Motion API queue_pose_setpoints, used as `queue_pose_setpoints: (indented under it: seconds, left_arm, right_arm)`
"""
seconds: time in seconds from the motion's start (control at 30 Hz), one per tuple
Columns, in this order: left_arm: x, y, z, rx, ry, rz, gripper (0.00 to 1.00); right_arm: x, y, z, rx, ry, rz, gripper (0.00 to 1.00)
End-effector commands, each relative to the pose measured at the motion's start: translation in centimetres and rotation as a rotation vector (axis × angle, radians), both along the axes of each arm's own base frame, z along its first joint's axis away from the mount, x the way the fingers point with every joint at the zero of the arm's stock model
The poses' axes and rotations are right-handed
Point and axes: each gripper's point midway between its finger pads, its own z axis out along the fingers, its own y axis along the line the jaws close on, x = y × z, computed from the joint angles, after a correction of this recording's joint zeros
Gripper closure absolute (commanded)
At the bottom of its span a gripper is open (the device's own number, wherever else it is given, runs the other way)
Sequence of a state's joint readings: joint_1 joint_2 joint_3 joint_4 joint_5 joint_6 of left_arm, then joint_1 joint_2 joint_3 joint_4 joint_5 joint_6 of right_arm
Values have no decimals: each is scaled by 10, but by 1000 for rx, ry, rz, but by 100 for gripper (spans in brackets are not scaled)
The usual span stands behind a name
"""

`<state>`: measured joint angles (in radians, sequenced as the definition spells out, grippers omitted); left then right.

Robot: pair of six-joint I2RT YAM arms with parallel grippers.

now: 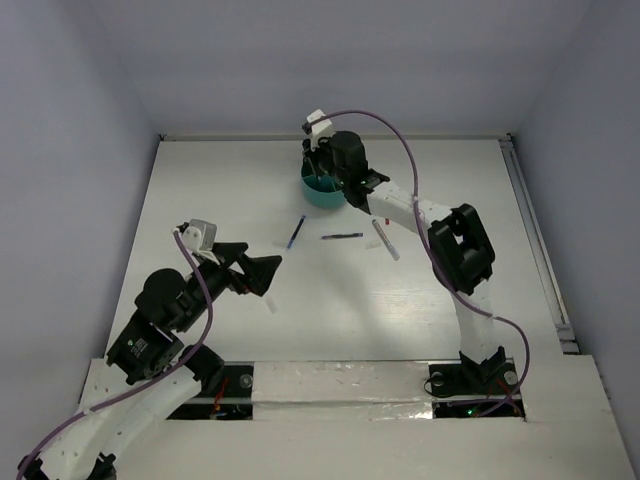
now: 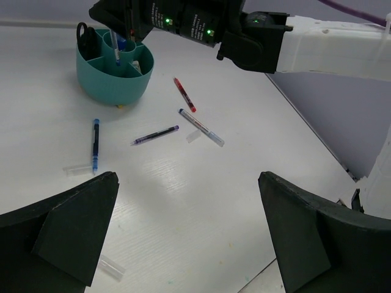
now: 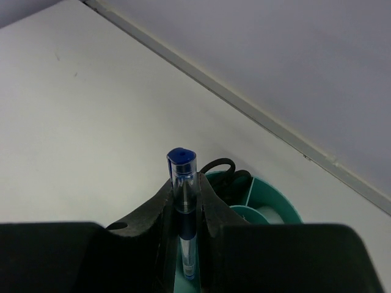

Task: Sort the stationery into containers
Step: Place the pen in the storage box.

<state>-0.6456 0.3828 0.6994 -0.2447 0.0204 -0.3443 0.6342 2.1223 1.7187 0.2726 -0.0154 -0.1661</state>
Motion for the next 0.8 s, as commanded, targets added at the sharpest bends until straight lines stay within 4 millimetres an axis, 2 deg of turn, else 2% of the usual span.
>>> queue_pose_setpoints:
  seconds: [0.0, 0.23, 0.27, 0.33, 0.37, 0.4, 0.47, 0.5, 0.63, 0.67, 0.77]
  left_arm:
    - [4, 5, 7, -9, -39, 26, 1]
    - [3, 6, 8, -10, -48, 23, 1]
    - [5, 7, 8, -9, -48, 30, 1]
    - [5, 7, 8, -8, -49, 27, 1]
    - [5, 7, 8, -8, -49, 27, 1]
    - [4, 6, 8, -8, -49, 26, 1]
    - [4, 6, 9, -8, -51, 24, 1]
    - [4, 6, 9, -8, -51, 23, 1]
    - [5, 6, 8, -6, -48, 24, 1]
    - [5, 6, 8, -4, -46, 26, 1]
    - [7, 7, 7, -2, -42, 35, 1]
  right_arm:
    - [8, 9, 29, -2, -94, 35, 100]
    - [6, 10, 9, -32, -63, 50, 100]
    - [5, 9, 2, -39, -52, 52, 96]
    - [3, 7, 1, -36, -47, 48, 86]
    - [2, 6, -2, -40, -42, 45, 78]
    - [1, 5, -5, -47, -29, 44, 63]
    - [3, 2, -4, -50, -20, 19, 52]
    - [3, 0, -5, -57, -11, 10, 44]
    - [-2, -6, 1, -45, 4, -5, 29]
    - [-5, -7, 12, -27, -4, -7, 27]
    - [-11, -11, 18, -13, 3, -9, 25]
